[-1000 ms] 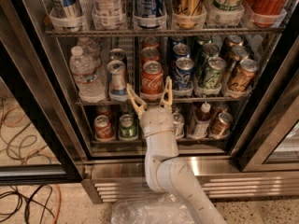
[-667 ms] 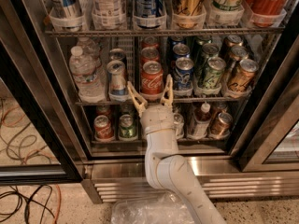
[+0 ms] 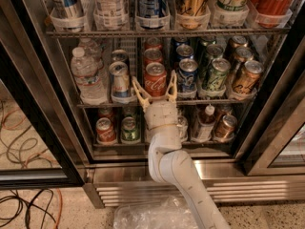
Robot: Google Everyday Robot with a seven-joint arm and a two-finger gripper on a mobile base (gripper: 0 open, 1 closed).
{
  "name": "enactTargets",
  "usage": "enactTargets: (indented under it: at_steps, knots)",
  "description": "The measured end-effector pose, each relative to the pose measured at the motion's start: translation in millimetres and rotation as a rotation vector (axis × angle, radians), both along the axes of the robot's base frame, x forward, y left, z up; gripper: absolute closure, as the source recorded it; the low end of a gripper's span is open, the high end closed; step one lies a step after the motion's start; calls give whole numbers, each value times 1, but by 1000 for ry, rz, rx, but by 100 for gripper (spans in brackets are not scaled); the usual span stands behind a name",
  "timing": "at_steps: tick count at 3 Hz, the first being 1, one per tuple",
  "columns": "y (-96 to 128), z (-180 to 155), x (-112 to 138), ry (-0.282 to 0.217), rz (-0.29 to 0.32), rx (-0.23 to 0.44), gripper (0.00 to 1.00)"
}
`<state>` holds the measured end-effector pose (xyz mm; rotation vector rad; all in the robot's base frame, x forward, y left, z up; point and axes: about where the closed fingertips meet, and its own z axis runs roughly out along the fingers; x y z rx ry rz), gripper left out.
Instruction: Pick coke can from middle shelf of fridge
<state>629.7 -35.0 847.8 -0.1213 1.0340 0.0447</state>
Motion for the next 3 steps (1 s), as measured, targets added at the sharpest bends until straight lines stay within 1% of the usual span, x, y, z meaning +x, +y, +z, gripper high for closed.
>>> enactTargets:
  at_steps: [1, 3]
  knots:
    - [0, 1, 5, -3, 3, 18, 42]
    - [0, 1, 5, -3, 3, 18, 89]
